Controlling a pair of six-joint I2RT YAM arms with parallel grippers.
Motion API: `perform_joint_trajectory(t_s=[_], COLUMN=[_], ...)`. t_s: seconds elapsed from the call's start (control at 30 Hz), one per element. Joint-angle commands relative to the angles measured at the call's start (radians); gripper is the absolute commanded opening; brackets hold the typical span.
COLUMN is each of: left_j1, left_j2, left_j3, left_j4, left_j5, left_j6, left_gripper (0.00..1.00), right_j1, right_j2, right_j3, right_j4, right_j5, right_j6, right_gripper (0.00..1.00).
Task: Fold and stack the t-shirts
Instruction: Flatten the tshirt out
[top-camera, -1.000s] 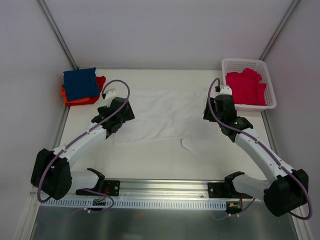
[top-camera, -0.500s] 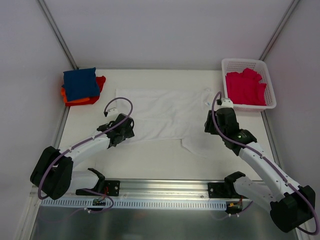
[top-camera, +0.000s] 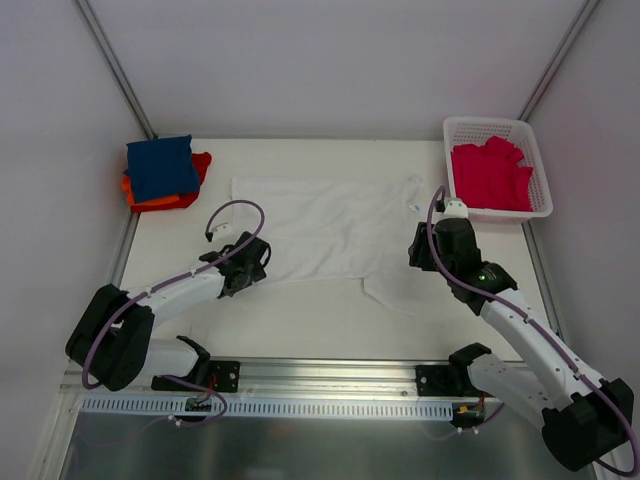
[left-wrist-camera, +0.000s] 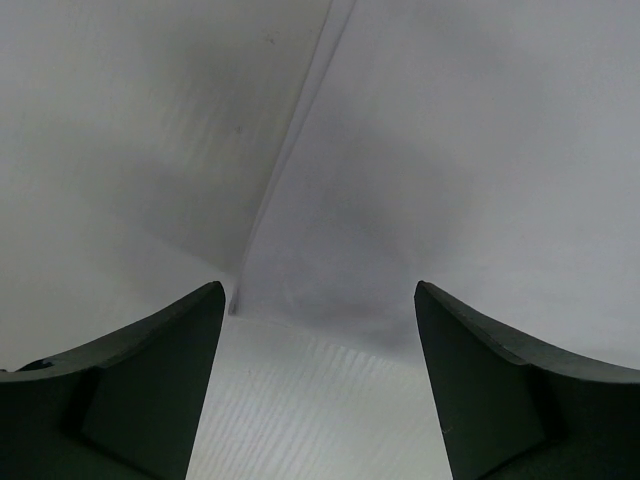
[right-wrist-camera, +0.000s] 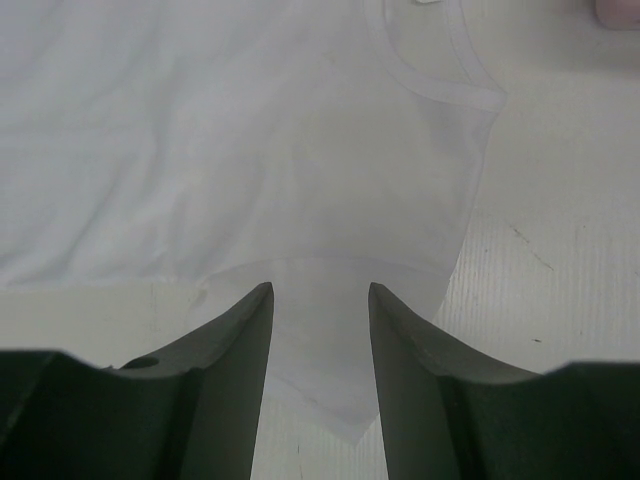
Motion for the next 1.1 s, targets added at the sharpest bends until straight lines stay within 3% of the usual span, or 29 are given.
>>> perform_joint_trajectory(t_s=[0.0, 0.1, 0.13, 0.2, 0.23, 0.3, 0.77, 1.07], left_j1=[-0.012, -0.020, -0.023, -0.023, -0.023, -0.023, -0.035, -0.034], left_j2=[0.045, 0.055, 0.057, 0.058, 0.061, 0.068, 0.075, 0.068], left_j3=[-0.006, -0.012, -0.013, -0.013, -0.015, -0.013, -0.012, -0.020], left_j4=[-0.023, -0.024, -0.023, -0.026, -0.027, -0.026, -0.027, -0.027], left_j5=[-0.015, -0.017, -0.017, -0.017, -0.015, -0.012, -0.020, -0.029], left_j6=[-0.057, -0.069, -0.071, -0.071, -0.072, -0.074, -0.068, -0.062], left_gripper=[0.76, 0.70, 0.62, 0.58, 0.48, 0.43, 0.24, 0.20], right_j1=[0.006, 0.006, 0.006, 0.006, 0.004, 0.006, 0.004, 0.006], right_j2=[-0.040, -0.044, -0.046, -0.051, -0.054, -0.064, -0.201, -0.153], right_j3=[0.004, -0.001, -0.004, -0.007, -0.010, -0.016, -0.205, -0.280], right_j4=[-0.001, -0.002, -0.004, -0.008, -0.018, -0.025, -0.111, -0.050], right_j5=[-0.016, -0.014, -0.017, -0.020, -0.020, -0.023, 0.110, 0.121], right_j6=[-0.002, -0.003, -0.003, -0.002, 0.001, 0.012, 0.196, 0.240], right_gripper=[0.46, 0.47, 0.47, 0.46, 0.47, 0.47, 0.49, 0.40])
